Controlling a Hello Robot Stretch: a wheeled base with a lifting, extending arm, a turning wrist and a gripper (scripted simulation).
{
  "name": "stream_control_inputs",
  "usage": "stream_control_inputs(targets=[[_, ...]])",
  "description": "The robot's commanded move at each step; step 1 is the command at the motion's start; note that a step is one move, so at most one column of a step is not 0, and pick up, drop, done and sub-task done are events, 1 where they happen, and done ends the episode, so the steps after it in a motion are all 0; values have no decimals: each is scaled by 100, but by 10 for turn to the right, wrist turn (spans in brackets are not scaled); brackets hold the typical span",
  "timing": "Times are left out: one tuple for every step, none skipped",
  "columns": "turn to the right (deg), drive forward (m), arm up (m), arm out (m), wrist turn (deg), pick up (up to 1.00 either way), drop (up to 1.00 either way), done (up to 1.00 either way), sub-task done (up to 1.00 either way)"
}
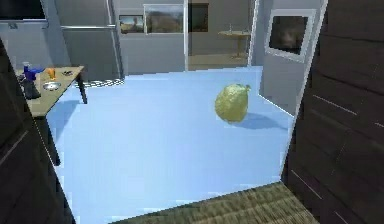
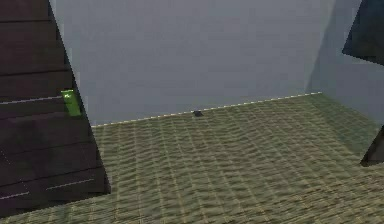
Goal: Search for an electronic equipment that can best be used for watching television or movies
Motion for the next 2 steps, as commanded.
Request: stream_control_inputs(targets=[[-60,0,0,0,0,0,0,0,0],[0,100,0,0,0,0,0,0,0]])
